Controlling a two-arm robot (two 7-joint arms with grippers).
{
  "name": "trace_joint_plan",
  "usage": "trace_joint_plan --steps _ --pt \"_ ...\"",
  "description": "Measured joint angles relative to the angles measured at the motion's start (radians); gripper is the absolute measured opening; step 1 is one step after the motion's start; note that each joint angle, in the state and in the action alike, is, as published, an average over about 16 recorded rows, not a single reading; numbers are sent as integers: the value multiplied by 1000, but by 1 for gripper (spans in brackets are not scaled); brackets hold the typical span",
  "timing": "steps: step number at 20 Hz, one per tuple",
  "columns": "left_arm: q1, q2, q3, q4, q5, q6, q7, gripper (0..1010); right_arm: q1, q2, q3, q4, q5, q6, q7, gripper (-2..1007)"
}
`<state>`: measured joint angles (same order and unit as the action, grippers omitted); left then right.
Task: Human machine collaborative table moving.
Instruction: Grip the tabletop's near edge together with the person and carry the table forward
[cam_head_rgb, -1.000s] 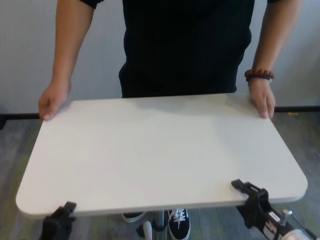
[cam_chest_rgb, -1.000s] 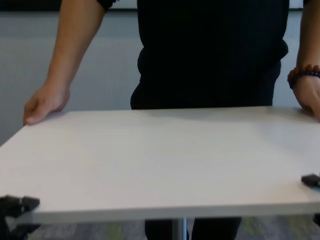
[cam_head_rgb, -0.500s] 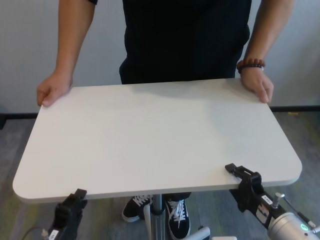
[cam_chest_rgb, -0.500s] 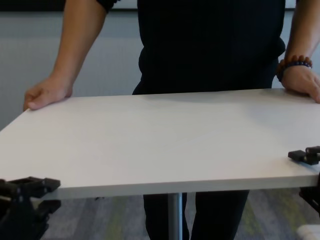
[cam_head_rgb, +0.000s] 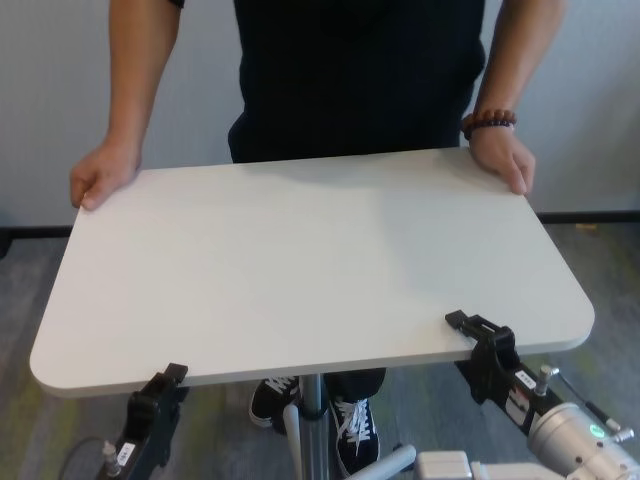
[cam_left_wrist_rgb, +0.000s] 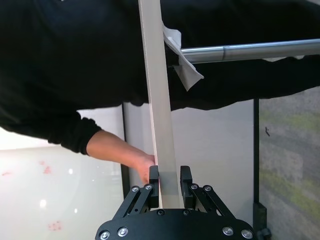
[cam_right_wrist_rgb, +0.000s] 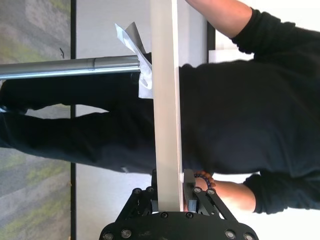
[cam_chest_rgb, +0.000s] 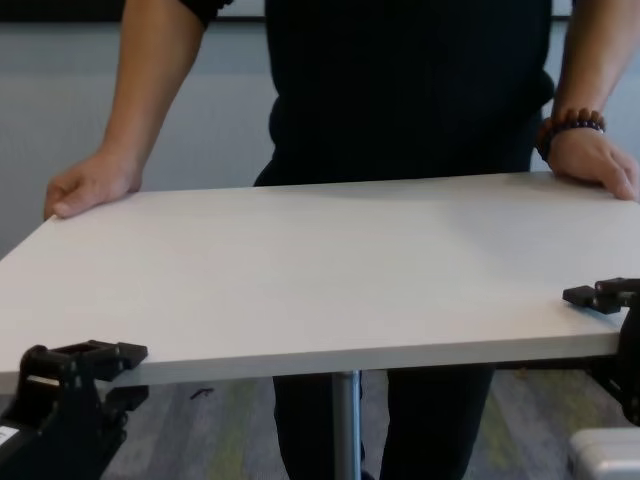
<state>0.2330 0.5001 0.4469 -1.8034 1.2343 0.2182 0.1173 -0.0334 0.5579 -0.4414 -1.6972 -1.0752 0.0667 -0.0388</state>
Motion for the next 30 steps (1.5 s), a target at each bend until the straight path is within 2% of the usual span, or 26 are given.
trace_joint_plan --steps 12,21,30 --pt "-97 -39 25 78 -23 -11 -1 268 108 -12 -41 98 -11 -15 1 266" --pt "-179 -69 55 150 -23 -14 2 268 189 -35 -82 172 -20 -29 -7 266" --pt "-252 -93 88 223 -18 -16 10 268 261 -60 -111 252 -14 -48 -26 266"
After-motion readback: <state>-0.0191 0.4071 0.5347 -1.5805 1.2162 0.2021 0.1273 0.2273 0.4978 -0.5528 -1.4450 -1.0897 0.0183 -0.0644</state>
